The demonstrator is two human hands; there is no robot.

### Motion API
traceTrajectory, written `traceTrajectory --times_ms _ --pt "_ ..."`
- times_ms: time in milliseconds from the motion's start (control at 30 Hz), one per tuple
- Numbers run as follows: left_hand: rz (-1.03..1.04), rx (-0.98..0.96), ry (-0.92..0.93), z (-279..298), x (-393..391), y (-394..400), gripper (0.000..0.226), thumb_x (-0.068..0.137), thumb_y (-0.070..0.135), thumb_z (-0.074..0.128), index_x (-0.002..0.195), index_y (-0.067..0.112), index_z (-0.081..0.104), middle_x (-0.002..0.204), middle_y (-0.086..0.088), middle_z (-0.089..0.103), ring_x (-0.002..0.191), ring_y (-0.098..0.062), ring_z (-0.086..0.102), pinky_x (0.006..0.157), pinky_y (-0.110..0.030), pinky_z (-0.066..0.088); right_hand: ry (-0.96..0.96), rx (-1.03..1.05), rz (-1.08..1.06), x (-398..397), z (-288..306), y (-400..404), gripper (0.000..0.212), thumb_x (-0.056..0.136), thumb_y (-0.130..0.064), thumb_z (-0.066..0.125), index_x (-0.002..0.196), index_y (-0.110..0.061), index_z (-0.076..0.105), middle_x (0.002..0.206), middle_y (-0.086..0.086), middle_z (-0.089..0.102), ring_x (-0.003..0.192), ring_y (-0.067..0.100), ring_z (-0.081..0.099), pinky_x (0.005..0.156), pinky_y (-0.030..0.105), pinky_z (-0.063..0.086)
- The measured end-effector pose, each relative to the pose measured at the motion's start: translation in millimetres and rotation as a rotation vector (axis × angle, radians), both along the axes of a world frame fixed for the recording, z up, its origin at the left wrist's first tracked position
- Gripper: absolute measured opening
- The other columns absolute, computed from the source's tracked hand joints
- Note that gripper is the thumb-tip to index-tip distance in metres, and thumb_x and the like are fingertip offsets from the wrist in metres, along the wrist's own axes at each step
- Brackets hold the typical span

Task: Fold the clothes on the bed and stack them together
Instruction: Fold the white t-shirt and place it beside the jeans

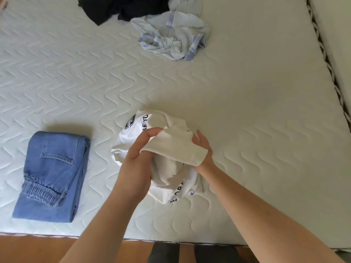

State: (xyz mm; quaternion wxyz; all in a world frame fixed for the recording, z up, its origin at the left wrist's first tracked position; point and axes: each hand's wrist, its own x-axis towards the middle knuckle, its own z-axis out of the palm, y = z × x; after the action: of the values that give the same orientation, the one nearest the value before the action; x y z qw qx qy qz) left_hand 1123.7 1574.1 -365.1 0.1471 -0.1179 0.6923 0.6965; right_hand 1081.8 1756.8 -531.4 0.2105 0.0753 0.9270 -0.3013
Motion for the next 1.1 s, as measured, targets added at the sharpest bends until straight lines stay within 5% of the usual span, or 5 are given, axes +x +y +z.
traceTrajectory --times_ms 100,200,467,767,1100 --pt "0.01 0.008 0.008 18 6 -22 0.038 0.086 0.029 0.048 0.12 0.028 0.064 0.117 -0.001 0.07 0.113 -0.02 0.064 0.093 -0.041 0.045 -0.052 -0.194 -0.038 -6 24 -9 0.036 0.094 -0.021 0.056 0.129 -0.028 0.055 0.135 -0.001 0.055 0.134 0.022 0.044 0.099 0.023 0.038" --pt "0.061 -0.113 0.061 36 3 -42 0.04 0.083 0.034 0.045 0.118 0.034 0.064 0.115 0.007 0.07 0.112 -0.013 0.064 0.092 -0.042 0.048 0.002 -0.323 -0.235 -3 63 -7 0.027 0.09 -0.003 0.047 0.103 -0.021 0.063 0.099 -0.002 0.066 0.101 0.024 0.063 0.067 0.027 0.044" --pt "-0.036 -0.276 0.127 89 -27 -65 0.048 0.06 0.032 0.056 0.106 0.044 0.064 0.091 0.007 0.071 0.08 -0.008 0.064 0.073 -0.027 0.049 0.224 -0.253 -0.288 -10 194 43 0.017 0.087 -0.007 0.055 0.097 -0.01 0.069 0.091 0.009 0.071 0.084 0.022 0.063 0.072 0.035 0.048" --pt "-0.075 -0.294 0.346 198 -99 -24 0.017 0.092 0.029 0.056 0.1 0.031 0.07 0.089 0.014 0.07 0.088 -0.008 0.064 0.069 -0.023 0.045 0.503 -0.129 -0.322 -13 354 102 0.012 0.084 -0.013 0.065 0.095 -0.012 0.067 0.088 0.012 0.069 0.083 0.031 0.065 0.068 0.036 0.048" --pt "-0.149 -0.552 0.55 240 -124 -31 0.028 0.085 0.034 0.053 0.071 0.012 0.064 0.063 -0.002 0.05 0.057 -0.012 0.043 0.055 -0.027 0.035 0.561 0.07 -0.135 0 420 147 0.015 0.081 -0.021 0.076 0.089 -0.027 0.066 0.074 -0.016 0.061 0.067 -0.005 0.055 0.056 0.009 0.036"
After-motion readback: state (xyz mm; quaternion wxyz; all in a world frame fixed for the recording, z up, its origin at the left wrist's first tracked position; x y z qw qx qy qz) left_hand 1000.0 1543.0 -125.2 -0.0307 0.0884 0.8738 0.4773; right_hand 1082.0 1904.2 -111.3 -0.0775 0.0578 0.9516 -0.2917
